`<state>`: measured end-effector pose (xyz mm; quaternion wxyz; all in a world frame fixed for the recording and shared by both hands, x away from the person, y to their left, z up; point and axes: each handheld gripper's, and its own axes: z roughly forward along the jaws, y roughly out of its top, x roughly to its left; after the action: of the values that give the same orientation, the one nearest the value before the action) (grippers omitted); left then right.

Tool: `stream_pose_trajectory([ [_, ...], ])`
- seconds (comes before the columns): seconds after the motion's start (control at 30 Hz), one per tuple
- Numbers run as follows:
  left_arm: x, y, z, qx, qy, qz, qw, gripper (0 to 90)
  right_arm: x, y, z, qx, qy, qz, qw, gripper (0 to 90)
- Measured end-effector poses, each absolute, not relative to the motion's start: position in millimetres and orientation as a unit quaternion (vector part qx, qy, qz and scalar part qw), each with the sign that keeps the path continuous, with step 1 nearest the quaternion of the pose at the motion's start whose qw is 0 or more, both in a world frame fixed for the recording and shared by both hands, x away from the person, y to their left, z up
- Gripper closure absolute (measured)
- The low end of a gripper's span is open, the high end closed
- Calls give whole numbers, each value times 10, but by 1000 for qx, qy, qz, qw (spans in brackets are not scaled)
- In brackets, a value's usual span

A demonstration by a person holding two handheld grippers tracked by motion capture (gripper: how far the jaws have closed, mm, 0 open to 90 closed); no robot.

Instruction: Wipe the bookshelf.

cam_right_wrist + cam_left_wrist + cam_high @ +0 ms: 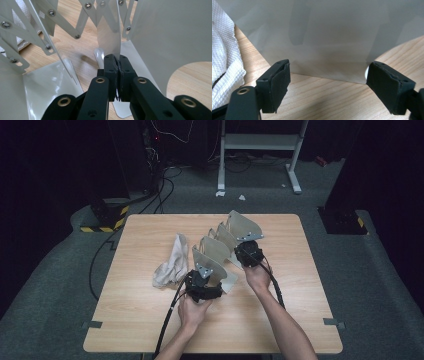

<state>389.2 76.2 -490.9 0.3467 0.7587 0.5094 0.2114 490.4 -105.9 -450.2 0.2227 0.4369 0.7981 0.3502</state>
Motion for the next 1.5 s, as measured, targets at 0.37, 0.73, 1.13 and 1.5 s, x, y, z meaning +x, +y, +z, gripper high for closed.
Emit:
stream_pose_trajectory([
  [0.37, 3888, 844, -4913, 758, 506, 226, 345, 203, 4825, -1348, -4587, 428, 798, 376, 197, 672],
  [0.73, 3883, 998, -4892, 749, 520, 229, 341, 204, 4921, -1649, -4591, 468, 774, 372, 208, 545],
  [1.13, 3880, 1118, -4881, 742, 525, 235, 344, 278, 5094, -1875, -4516, 500, 752, 372, 214, 591],
  [1.5, 3876, 1164, -4937, 746, 524, 227, 342, 337, 5267, -1706, -4903, 485, 793, 303, 207, 644],
])
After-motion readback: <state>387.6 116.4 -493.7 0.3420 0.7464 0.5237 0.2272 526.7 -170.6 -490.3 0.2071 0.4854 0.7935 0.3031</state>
